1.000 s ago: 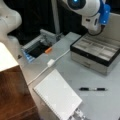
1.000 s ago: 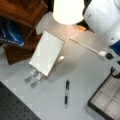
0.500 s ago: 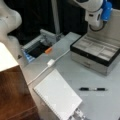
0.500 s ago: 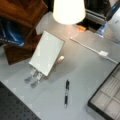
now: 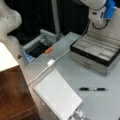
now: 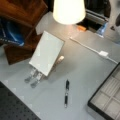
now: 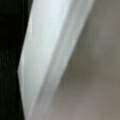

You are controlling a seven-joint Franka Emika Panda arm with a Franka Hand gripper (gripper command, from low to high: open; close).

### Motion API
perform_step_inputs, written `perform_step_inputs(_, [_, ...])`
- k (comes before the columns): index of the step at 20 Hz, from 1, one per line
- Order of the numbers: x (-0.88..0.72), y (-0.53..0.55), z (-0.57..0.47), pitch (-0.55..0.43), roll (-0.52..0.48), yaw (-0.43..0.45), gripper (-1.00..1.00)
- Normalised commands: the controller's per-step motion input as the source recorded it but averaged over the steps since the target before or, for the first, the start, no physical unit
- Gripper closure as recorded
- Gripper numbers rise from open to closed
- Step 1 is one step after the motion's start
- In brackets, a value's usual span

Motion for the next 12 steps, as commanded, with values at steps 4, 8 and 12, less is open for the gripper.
perform_step_inputs(4, [0.1, -0.09, 0.31, 0.186, -0.076, 0.164, -1.0])
perform_step_inputs(8, [-0.03, -0.36, 0.33, 0.17, -0.191, 0.2, -1.0])
perform_step_inputs(12, [-0.36, -0.53, 0.19, 0.083, -0.415, 0.16, -1.0])
